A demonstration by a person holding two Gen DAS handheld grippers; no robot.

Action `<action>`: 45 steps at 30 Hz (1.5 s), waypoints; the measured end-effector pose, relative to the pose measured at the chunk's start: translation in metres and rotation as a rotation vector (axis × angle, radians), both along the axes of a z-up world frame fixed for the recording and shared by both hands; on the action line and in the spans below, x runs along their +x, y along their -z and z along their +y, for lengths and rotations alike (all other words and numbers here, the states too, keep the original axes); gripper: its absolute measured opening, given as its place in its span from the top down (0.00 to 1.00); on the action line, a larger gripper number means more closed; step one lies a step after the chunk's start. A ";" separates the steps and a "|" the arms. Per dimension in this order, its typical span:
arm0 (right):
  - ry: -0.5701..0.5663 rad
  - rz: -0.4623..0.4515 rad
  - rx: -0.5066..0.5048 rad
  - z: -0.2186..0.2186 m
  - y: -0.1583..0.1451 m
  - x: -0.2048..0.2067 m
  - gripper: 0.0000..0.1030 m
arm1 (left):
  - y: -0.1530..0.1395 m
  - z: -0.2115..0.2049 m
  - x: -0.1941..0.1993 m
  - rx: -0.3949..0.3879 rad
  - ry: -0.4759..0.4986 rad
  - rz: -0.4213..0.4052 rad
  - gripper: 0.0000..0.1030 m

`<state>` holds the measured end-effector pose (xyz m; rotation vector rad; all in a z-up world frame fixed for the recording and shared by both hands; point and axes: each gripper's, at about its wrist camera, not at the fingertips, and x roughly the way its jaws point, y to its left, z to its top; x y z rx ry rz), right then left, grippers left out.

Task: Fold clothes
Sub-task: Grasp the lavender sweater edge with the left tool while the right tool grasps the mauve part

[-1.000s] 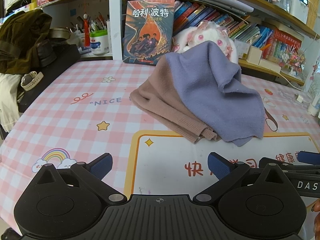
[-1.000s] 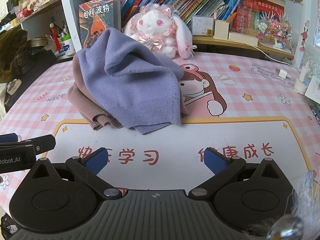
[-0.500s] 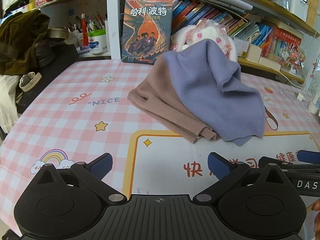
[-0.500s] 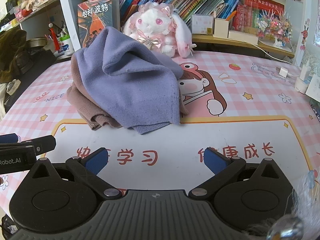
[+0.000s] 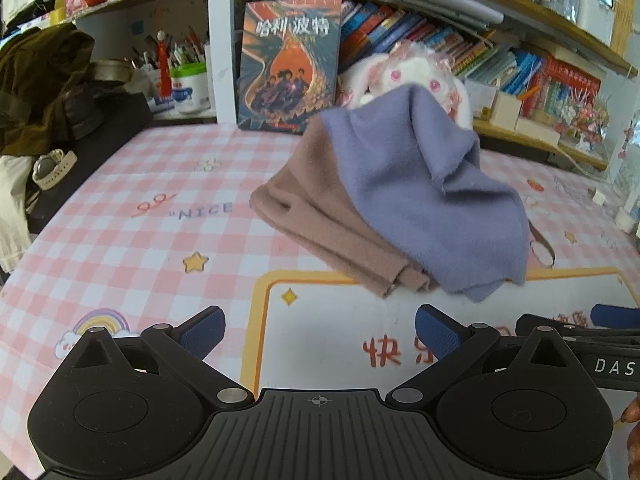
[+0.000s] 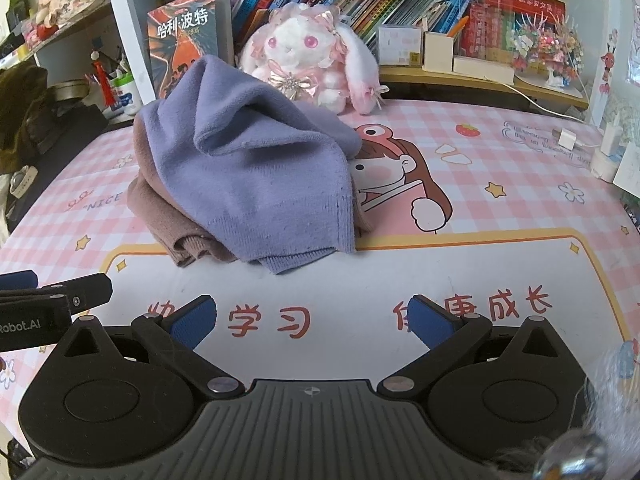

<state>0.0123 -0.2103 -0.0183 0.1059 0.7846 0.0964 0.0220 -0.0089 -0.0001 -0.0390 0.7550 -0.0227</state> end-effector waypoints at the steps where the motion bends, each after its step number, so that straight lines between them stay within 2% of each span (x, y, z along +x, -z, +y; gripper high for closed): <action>1: 0.000 -0.007 0.010 -0.001 -0.001 0.001 0.00 | -0.001 0.000 0.001 0.000 0.004 -0.004 0.00; 6: -0.001 -0.062 0.100 -0.014 -0.008 0.010 0.00 | 0.003 0.001 0.009 -0.019 0.008 0.020 0.00; 11: -0.047 -0.126 0.143 -0.024 -0.022 0.045 0.03 | 0.001 0.011 0.016 -0.048 -0.011 0.017 0.00; 15: -0.151 -0.110 0.105 -0.016 -0.024 0.088 0.03 | 0.002 0.018 0.024 -0.073 0.015 0.062 0.00; 19: -0.192 -0.087 -0.006 0.003 -0.012 0.119 0.06 | -0.003 0.028 0.025 -0.120 0.022 0.041 0.00; 21: -0.198 -0.075 0.019 0.008 -0.008 0.122 0.25 | -0.008 0.033 0.024 -0.141 0.005 0.010 0.00; 22: -0.197 -0.071 0.029 0.011 -0.007 0.119 0.31 | -0.010 0.036 0.023 -0.150 -0.003 -0.005 0.01; 23: -0.201 -0.068 0.033 0.014 -0.006 0.115 0.50 | -0.013 0.038 0.024 -0.164 -0.008 -0.018 0.00; 24: -0.218 -0.056 0.046 0.017 -0.004 0.109 0.75 | -0.016 0.040 0.024 -0.180 -0.010 -0.028 0.00; 26: -0.275 -0.017 0.119 0.022 -0.004 0.094 0.93 | -0.021 0.041 0.024 -0.211 -0.001 -0.045 0.01; 29: -0.426 0.014 0.251 0.036 -0.008 0.059 0.94 | -0.023 0.032 0.025 -0.235 0.045 -0.048 0.01; 32: -0.538 0.040 0.320 0.045 -0.008 0.035 0.94 | -0.024 0.020 0.025 -0.238 0.091 -0.039 0.01; 36: -0.680 0.077 0.404 0.055 -0.007 0.004 0.94 | -0.016 0.001 0.019 -0.215 0.133 0.022 0.02; 41: -0.665 0.091 0.444 0.040 -0.004 -0.011 0.94 | -0.008 -0.013 0.008 -0.200 0.157 0.069 0.02; 43: -0.648 0.092 0.444 0.035 -0.004 -0.016 0.90 | -0.006 -0.017 0.004 -0.195 0.160 0.080 0.02; 44: -0.636 0.090 0.436 0.032 -0.004 -0.019 0.79 | -0.005 -0.019 0.002 -0.192 0.161 0.084 0.02; 45: -0.621 0.092 0.428 0.027 -0.004 -0.020 0.61 | -0.006 -0.021 0.000 -0.183 0.162 0.082 0.02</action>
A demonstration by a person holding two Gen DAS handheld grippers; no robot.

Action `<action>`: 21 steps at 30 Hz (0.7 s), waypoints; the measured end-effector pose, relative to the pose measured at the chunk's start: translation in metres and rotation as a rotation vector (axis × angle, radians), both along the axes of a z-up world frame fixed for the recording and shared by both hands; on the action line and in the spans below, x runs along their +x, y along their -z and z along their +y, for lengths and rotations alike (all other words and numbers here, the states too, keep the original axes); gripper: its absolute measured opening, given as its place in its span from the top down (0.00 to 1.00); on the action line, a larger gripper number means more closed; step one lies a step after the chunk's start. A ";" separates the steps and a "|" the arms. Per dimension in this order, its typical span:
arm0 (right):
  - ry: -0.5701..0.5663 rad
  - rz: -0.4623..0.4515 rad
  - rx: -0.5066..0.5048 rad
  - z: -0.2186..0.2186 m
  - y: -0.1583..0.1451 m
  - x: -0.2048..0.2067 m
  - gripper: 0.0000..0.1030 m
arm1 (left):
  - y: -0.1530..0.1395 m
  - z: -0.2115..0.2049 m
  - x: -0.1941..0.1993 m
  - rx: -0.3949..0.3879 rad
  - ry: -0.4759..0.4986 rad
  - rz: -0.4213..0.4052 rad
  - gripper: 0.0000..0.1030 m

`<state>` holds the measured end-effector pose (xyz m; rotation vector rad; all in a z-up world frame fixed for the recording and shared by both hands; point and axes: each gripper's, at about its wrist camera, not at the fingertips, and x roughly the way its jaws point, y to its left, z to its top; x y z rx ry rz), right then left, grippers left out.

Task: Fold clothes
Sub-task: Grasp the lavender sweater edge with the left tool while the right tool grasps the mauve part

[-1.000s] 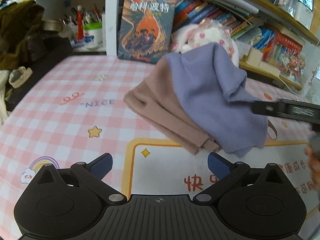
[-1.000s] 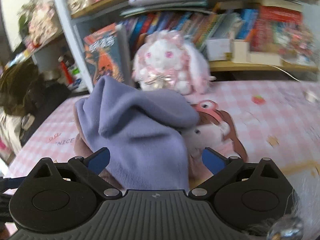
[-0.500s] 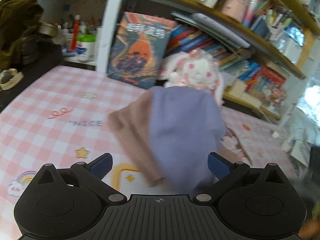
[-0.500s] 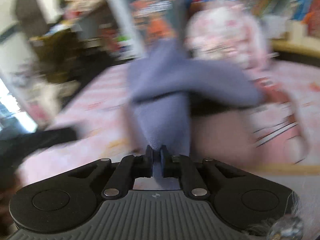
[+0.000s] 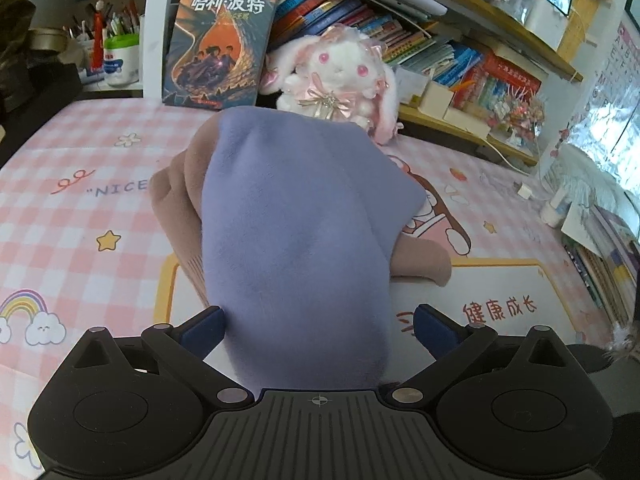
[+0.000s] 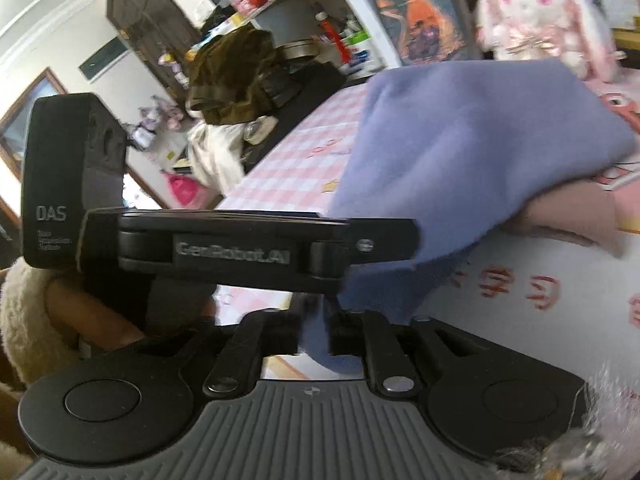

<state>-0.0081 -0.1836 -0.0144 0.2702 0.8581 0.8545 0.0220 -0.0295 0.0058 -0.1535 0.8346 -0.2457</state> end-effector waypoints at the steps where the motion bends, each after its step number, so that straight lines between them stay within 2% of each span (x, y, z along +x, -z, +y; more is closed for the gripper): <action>1: 0.015 0.005 -0.010 -0.007 0.001 -0.001 0.56 | 0.000 -0.002 -0.001 0.015 0.002 -0.004 0.02; 3: 0.056 0.031 -0.014 -0.023 0.005 -0.001 0.56 | 0.000 -0.006 -0.004 0.055 0.013 -0.010 0.02; 7: 0.230 0.089 0.043 -0.070 0.015 0.004 0.55 | 0.001 -0.021 -0.009 0.158 0.071 -0.029 0.02; 10: 0.293 0.171 0.128 -0.074 0.023 0.015 0.52 | 0.006 -0.039 -0.014 0.283 0.140 -0.053 0.02; 13: 0.348 0.257 0.217 -0.074 0.032 0.026 0.40 | 0.013 -0.053 -0.018 0.436 0.211 -0.089 0.02; 15: 0.385 0.315 0.277 -0.074 0.037 0.034 0.36 | 0.015 -0.046 -0.017 0.469 0.198 -0.087 0.02; 17: 0.421 0.372 0.337 -0.075 0.043 0.041 0.35 | 0.016 -0.040 -0.016 0.502 0.185 -0.086 0.20; 18: 0.439 0.401 0.367 -0.075 0.046 0.045 0.35 | 0.017 -0.036 -0.016 0.519 0.178 -0.086 0.52; 19: 0.457 0.430 0.396 -0.075 0.048 0.049 0.34 | 0.017 -0.032 -0.015 0.524 0.170 -0.082 0.90; 21: 0.493 0.487 0.456 -0.075 0.054 0.056 0.34 | 0.005 -0.013 -0.012 0.409 0.130 -0.051 0.93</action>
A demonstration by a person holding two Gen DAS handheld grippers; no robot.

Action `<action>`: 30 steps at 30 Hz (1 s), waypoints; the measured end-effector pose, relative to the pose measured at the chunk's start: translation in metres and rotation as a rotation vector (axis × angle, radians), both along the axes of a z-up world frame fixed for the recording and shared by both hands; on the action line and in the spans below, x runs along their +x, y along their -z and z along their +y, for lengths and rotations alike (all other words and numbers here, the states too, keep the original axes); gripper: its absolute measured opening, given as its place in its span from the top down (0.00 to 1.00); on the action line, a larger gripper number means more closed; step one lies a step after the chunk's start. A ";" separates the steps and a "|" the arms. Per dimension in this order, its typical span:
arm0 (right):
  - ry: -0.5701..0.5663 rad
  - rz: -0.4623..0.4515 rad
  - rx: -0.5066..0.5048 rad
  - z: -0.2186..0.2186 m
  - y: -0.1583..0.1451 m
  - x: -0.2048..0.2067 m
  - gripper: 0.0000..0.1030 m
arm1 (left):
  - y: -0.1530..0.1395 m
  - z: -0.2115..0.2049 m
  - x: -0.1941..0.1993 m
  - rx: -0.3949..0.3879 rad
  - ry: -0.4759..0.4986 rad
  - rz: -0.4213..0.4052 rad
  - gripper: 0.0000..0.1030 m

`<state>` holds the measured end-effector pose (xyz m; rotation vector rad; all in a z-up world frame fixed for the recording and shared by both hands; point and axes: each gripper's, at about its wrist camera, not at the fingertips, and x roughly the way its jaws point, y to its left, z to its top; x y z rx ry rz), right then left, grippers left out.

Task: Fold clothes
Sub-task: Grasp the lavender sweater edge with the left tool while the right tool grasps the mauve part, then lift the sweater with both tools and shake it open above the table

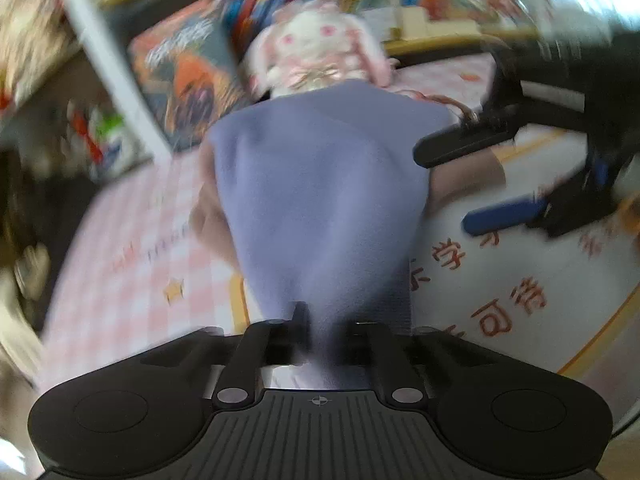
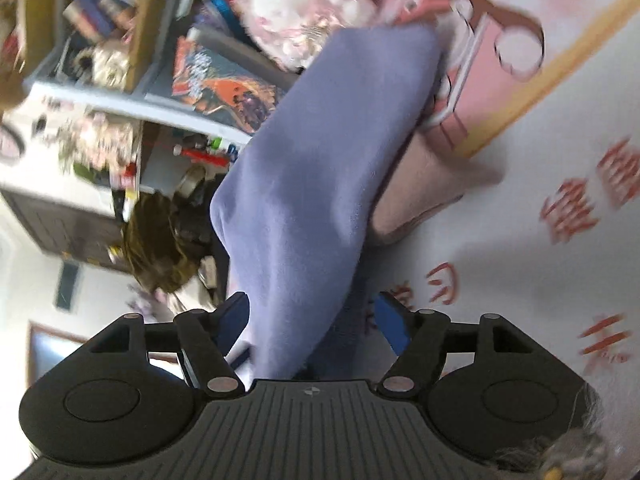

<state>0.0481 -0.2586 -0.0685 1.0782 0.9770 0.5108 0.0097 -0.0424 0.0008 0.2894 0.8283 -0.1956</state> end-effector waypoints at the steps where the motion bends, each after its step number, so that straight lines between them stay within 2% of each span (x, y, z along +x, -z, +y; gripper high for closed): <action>1: 0.013 0.020 0.028 0.001 0.002 0.003 0.34 | -0.011 0.010 -0.003 -0.084 -0.003 -0.020 0.94; 3: 0.035 0.038 0.091 0.005 0.004 0.011 0.34 | -0.037 0.019 -0.015 -0.195 0.038 -0.085 0.95; 6: 0.125 0.035 0.240 0.002 0.006 0.020 0.35 | -0.071 0.022 -0.035 -0.285 0.125 -0.186 0.95; 8: 0.213 0.035 0.327 -0.008 0.006 0.024 0.36 | -0.090 0.031 -0.046 -0.409 0.152 -0.240 0.95; 10: 0.285 0.054 0.360 -0.021 0.007 0.027 0.38 | -0.104 0.035 -0.055 -0.508 0.173 -0.275 0.95; 11: 0.313 0.065 0.358 -0.027 0.007 0.027 0.46 | -0.110 0.036 -0.059 -0.552 0.182 -0.291 0.95; 12: 0.338 0.073 0.351 -0.034 0.007 0.025 0.64 | -0.112 0.035 -0.062 -0.561 0.183 -0.293 0.95; 14: 0.382 0.066 0.330 -0.048 0.003 0.019 0.85 | -0.111 0.029 -0.063 -0.557 0.187 -0.283 0.96; 16: 0.428 0.013 0.298 -0.070 -0.009 0.011 0.89 | -0.111 0.019 -0.063 -0.567 0.218 -0.264 0.96; 19: 0.471 -0.136 0.188 -0.109 -0.055 0.001 0.90 | -0.116 -0.002 -0.059 -0.626 0.322 -0.259 0.96; 21: 0.500 -0.291 0.133 -0.131 -0.102 -0.001 0.90 | -0.127 -0.017 -0.060 -0.687 0.405 -0.272 0.96; 24: 0.503 -0.535 0.050 -0.150 -0.180 -0.004 0.90 | -0.152 -0.029 -0.064 -0.824 0.525 -0.330 0.96; 26: 0.461 -0.674 -0.022 -0.147 -0.230 -0.004 0.90 | -0.164 -0.030 -0.066 -0.912 0.569 -0.363 0.96; 28: 0.396 -0.772 -0.124 -0.129 -0.274 0.000 0.90 | -0.169 -0.022 -0.066 -1.003 0.574 -0.378 0.95; 30: 0.310 -0.785 -0.265 -0.101 -0.296 0.011 0.90 | -0.163 -0.011 -0.061 -1.057 0.535 -0.357 0.95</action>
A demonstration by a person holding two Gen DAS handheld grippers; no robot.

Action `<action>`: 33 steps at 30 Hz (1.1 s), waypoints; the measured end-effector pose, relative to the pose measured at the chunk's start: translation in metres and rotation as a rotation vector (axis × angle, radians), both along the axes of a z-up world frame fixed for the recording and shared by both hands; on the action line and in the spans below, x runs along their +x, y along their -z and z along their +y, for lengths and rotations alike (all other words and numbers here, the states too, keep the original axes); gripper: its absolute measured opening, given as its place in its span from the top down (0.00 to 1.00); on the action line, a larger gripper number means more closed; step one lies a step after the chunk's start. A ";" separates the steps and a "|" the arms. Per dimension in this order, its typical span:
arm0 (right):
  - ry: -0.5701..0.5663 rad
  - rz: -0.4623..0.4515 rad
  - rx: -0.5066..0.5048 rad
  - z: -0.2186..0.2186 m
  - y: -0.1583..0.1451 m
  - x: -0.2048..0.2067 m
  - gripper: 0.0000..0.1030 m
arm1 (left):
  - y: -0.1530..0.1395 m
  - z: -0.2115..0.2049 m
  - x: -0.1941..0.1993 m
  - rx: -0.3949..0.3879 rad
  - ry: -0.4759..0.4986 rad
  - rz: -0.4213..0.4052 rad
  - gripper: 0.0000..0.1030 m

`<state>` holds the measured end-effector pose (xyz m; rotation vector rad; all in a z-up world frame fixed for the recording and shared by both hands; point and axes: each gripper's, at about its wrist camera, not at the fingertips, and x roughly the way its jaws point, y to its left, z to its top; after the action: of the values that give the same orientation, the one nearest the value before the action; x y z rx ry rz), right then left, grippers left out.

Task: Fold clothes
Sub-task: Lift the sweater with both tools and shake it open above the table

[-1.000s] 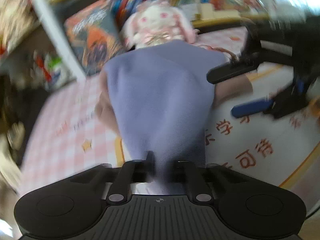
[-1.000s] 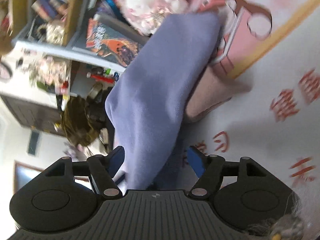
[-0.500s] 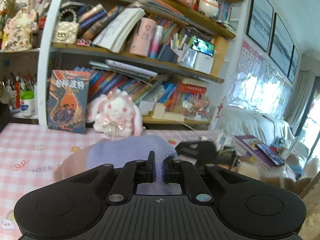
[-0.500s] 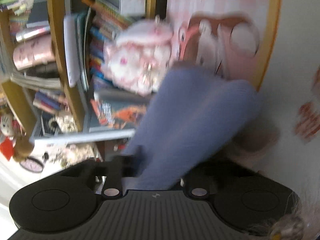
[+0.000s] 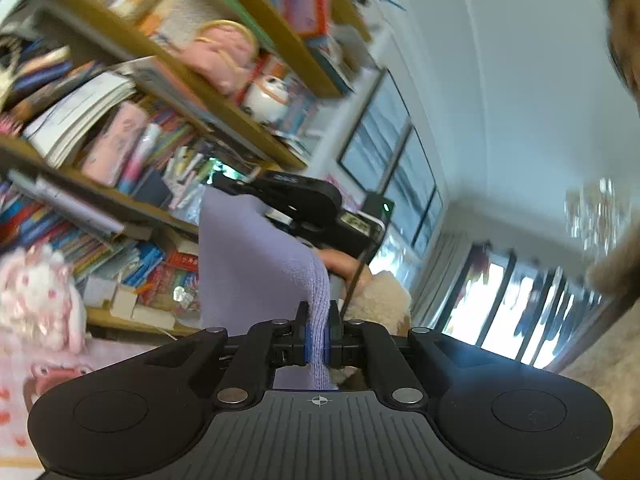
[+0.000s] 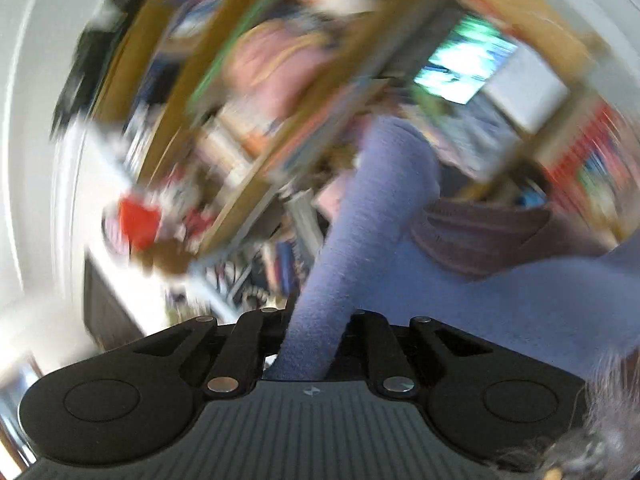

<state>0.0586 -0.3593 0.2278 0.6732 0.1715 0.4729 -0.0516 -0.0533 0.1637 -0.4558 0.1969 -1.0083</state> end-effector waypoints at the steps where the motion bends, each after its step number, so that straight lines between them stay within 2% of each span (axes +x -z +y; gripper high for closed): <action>1: -0.012 0.017 -0.081 0.015 -0.009 0.006 0.90 | 0.009 0.007 0.003 -0.003 -0.022 0.044 0.95; 3: -0.038 0.141 -0.189 0.051 0.019 0.025 0.89 | 0.034 0.024 0.012 0.006 -0.082 0.149 0.95; 6: -0.078 0.351 -0.335 0.105 0.074 0.057 0.89 | 0.096 0.060 0.026 0.048 -0.229 0.420 0.95; 8: -0.126 0.522 -0.417 0.140 0.135 0.073 0.89 | 0.134 0.080 0.034 0.089 -0.314 0.583 0.95; 10: -0.165 0.684 -0.504 0.174 0.197 0.086 0.89 | 0.165 0.095 0.040 0.177 -0.398 0.704 0.95; 11: -0.178 0.734 -0.538 0.187 0.220 0.088 0.89 | 0.174 0.101 0.043 0.209 -0.422 0.744 0.95; 13: -0.185 0.729 -0.570 0.206 0.230 0.094 0.89 | 0.186 0.116 0.044 0.228 -0.451 0.795 0.95; 19: -0.196 0.664 -0.655 0.257 0.242 0.112 0.85 | 0.196 0.139 0.060 0.287 -0.480 0.844 0.95; 22: -0.284 0.637 -0.620 0.264 0.250 0.117 0.68 | 0.205 0.145 0.063 0.326 -0.472 0.855 0.95; 23: -0.295 0.619 -0.609 0.261 0.249 0.111 0.57 | 0.207 0.147 0.061 0.341 -0.468 0.855 0.95; 24: -0.296 0.598 -0.600 0.255 0.246 0.102 0.52 | 0.209 0.148 0.060 0.355 -0.465 0.854 0.95; 27: -0.301 0.534 -0.571 0.238 0.236 0.076 0.48 | 0.206 0.150 0.056 0.384 -0.482 0.822 0.92; 29: -0.266 0.505 -0.567 0.213 0.231 0.052 0.46 | 0.196 0.152 0.051 0.427 -0.514 0.771 0.88; 33: -0.145 0.491 -0.621 0.153 0.232 0.003 0.44 | 0.167 0.154 0.042 0.506 -0.616 0.641 0.68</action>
<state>0.0620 -0.2068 -0.0043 0.1522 0.8003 0.3566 -0.0096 0.1006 -0.0038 -0.3258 0.8123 -0.1627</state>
